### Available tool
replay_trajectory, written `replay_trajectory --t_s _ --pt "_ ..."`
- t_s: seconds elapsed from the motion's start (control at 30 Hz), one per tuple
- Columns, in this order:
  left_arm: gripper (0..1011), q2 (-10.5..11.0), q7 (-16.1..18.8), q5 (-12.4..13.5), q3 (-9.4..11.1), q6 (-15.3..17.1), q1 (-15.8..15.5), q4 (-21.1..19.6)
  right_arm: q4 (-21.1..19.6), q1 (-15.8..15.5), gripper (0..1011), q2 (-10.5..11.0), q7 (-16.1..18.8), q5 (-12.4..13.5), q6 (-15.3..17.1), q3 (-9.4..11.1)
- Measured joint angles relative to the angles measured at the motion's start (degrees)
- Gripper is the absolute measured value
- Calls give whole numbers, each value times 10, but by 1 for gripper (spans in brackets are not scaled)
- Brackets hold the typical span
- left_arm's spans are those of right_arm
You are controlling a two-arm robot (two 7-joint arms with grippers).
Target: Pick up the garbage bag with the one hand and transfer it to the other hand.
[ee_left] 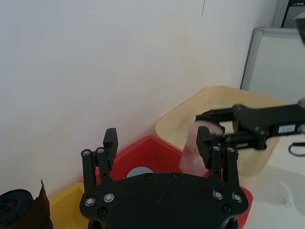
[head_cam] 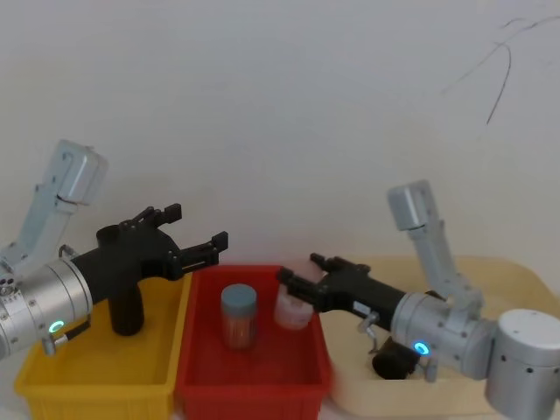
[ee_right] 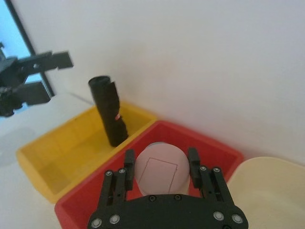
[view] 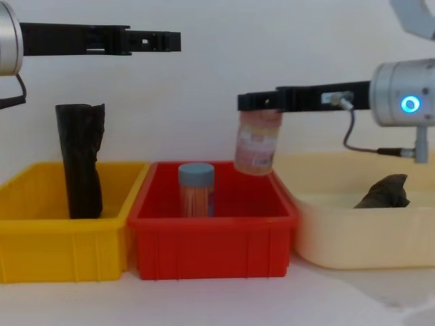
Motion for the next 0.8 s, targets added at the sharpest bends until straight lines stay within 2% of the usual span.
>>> replay_trajectory --t_s 0.17,0.2,0.3,0.4,0.43,0.53,0.57,0.7,0.77,0.8 --pt "1002 0 0 0 0 0 0 0 -10 -3 647 6 -4 7 2 9" --pt "1001 0 0 0 0 0 0 0 -31 -13 647 20 -13 20 4 32" --pt "1001 0 0 0 0 0 0 0 -41 -19 647 28 -18 29 5 46" --pt "1001 0 0 0 0 0 0 0 -41 -19 647 28 -18 29 5 46" --pt "1002 0 0 0 0 0 0 0 -53 -29 647 40 -26 40 5 66" --pt "1002 0 0 0 0 0 0 0 -53 -29 647 40 -26 40 5 66" --pt "1001 0 0 0 0 0 0 0 -56 -37 647 48 -34 51 4 82" --pt "1001 0 0 0 0 0 0 0 -57 -42 647 52 -37 56 2 92" --pt "1002 0 0 0 0 0 0 0 -57 -42 710 52 -37 56 2 92" --pt "1002 0 0 0 0 0 0 0 -52 -50 743 59 -40 64 -9 105"
